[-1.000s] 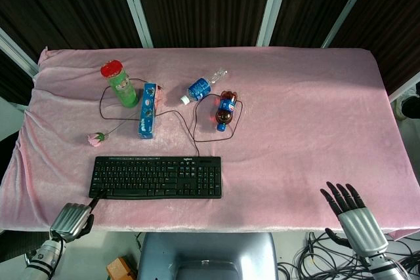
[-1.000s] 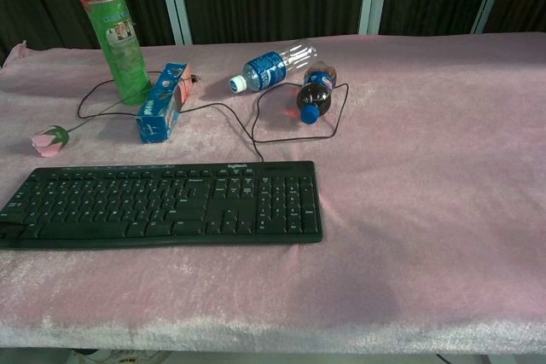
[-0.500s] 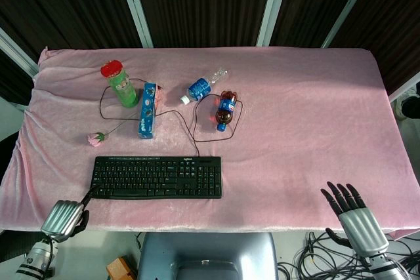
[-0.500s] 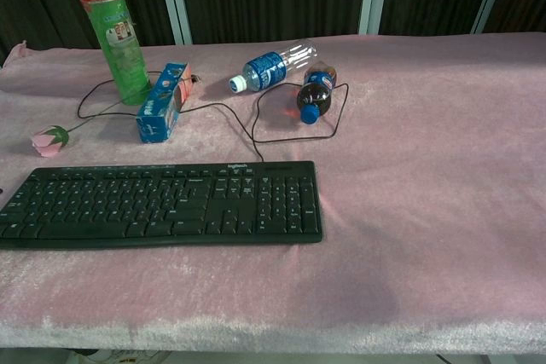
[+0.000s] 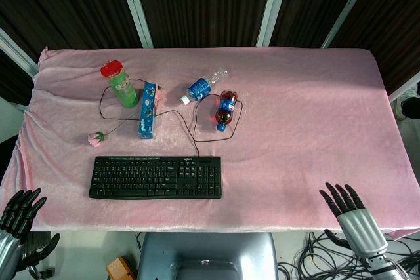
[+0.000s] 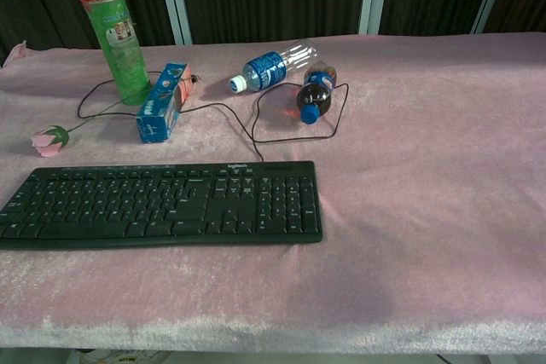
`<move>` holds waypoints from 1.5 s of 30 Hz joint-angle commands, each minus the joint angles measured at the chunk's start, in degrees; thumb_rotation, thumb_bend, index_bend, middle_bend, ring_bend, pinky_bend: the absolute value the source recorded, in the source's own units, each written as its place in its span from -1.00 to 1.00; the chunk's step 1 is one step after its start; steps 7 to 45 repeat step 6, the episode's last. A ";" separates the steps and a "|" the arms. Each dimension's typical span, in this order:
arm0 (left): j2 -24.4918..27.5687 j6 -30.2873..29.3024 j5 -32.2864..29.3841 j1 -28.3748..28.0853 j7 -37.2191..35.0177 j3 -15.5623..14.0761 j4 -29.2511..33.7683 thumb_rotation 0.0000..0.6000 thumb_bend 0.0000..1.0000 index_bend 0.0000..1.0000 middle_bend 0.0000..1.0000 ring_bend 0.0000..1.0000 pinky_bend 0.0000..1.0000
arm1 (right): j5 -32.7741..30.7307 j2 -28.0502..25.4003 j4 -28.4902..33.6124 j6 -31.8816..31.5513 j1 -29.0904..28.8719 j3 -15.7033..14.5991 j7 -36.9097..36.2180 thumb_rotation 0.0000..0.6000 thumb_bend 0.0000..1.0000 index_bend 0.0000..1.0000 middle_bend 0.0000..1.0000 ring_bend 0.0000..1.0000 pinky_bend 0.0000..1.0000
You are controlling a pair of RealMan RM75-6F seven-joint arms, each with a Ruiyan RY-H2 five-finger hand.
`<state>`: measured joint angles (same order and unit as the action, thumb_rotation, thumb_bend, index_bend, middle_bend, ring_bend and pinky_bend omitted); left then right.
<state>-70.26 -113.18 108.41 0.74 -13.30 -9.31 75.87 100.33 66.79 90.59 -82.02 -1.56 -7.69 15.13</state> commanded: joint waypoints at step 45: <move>0.50 5.59 2.63 2.45 3.62 -2.09 0.16 0.70 -0.35 -1.00 -1.00 -1.00 -1.00 | -0.17 -0.02 0.10 0.24 -0.20 0.16 -0.15 1.00 -0.28 -1.00 -1.00 -1.00 -0.81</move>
